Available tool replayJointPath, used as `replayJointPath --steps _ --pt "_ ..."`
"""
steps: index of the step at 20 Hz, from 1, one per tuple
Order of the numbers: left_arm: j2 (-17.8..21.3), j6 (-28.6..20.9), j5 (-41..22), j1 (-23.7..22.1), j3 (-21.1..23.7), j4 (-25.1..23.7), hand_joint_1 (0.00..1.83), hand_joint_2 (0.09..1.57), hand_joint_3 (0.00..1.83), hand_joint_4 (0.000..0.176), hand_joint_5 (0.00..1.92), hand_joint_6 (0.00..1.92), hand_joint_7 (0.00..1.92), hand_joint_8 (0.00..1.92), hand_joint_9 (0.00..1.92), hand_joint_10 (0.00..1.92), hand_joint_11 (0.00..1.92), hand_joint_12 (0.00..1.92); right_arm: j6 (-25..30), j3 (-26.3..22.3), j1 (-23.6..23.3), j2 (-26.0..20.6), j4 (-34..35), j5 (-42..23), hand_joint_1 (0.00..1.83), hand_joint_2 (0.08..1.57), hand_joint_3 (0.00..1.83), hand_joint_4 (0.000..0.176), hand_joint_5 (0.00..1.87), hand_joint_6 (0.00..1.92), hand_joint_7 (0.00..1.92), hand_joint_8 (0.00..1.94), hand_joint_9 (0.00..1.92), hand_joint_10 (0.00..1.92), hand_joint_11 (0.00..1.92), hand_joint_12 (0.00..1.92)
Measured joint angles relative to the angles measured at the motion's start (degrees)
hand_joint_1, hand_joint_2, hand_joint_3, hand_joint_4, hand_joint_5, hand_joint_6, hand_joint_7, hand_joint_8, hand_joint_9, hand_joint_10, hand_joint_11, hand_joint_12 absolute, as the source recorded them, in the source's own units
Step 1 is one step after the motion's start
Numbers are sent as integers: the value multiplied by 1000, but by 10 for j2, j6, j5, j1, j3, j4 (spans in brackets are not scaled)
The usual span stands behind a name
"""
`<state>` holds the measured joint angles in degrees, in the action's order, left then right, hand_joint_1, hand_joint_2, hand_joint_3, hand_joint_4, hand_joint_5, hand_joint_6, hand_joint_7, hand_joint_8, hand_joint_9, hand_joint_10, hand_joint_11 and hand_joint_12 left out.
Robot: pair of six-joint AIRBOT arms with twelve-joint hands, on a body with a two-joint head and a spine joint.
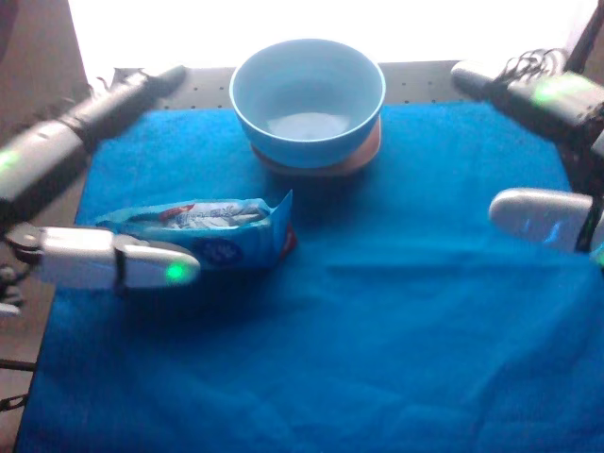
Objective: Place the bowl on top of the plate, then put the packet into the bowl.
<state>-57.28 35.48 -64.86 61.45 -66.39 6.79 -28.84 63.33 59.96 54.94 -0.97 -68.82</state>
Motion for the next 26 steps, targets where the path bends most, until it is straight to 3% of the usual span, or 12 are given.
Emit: replayJointPath --steps 3,5,6,7,8,9,10,12,18,21,25,26 --pt "-28 -16 57 -25 -19 -47 768 717 0 176 25 6 14 4 40 13 26 12 0 -2 0 -2 11 -25 14 1204 18 101 0 0 0 0 0 0 0 0" --pt "-36 -17 89 -42 -31 -57 872 723 0 176 93 1 115 1 141 6 107 79 0 -4 0 -1 7 -25 49 1228 10 90 0 0 0 0 0 0 0 0" --pt "-37 -17 100 -47 -36 -60 932 795 9 141 214 15 240 16 257 1 160 322 0 -4 0 0 6 -25 59 1227 7 88 0 0 0 0 0 0 0 0" --pt "-40 -17 115 -48 -41 -66 1004 946 8 0 629 29 664 36 626 54 346 717 0 -4 1 1 7 -25 80 1229 4 85 0 0 0 0 0 0 0 0" --pt "-43 -18 126 -48 -43 -68 1004 946 8 0 629 29 664 36 626 54 346 717 0 -4 1 1 8 -24 80 1229 4 85 0 0 0 0 0 0 0 0" --pt "-44 -19 139 -48 -42 -73 1234 1042 3 0 1207 129 1026 859 1059 464 734 1253 0 -4 3 1 11 -25 78 1223 1 83 7 3 9 3 0 0 0 0" --pt "-44 -19 142 -48 -43 -73 1234 1042 3 0 1207 129 1026 859 1059 464 734 1253 0 -4 3 1 12 -25 78 1223 1 83 7 3 9 3 0 0 0 0" --pt "-44 -23 139 -49 -45 -71 1278 1076 0 0 1263 232 999 1191 1011 1173 902 1573 0 -4 5 1 14 -24 103 1229 3 93 14 3 11 2 0 0 0 0" --pt "-41 -21 125 -49 -47 -52 1348 1119 0 0 1029 713 887 1169 910 1230 709 1381 0 -4 11 4 17 -24 92 1278 12 40 44 9 22 6 0 0 0 0" --pt "-16 -20 88 -54 -37 -52 1273 1073 0 0 1175 470 1014 1116 1009 819 794 1222 0 -4 14 5 20 -26 24 1292 10 48 30 4 7 3 0 0 0 0" --pt "11 -20 25 -66 -24 -60 1284 1072 0 0 1256 231 1014 1176 953 872 683 1351 0 -4 17 5 22 -24 0 1348 8 3 73 5 53 5 18 2 6 3" --pt "12 -18 20 -83 -24 -64 1270 1017 5 0 1293 337 1169 786 1073 698 745 1337 0 -4 17 6 24 -24 0 1340 0 22 55 0 35 0 9 0 1 1"
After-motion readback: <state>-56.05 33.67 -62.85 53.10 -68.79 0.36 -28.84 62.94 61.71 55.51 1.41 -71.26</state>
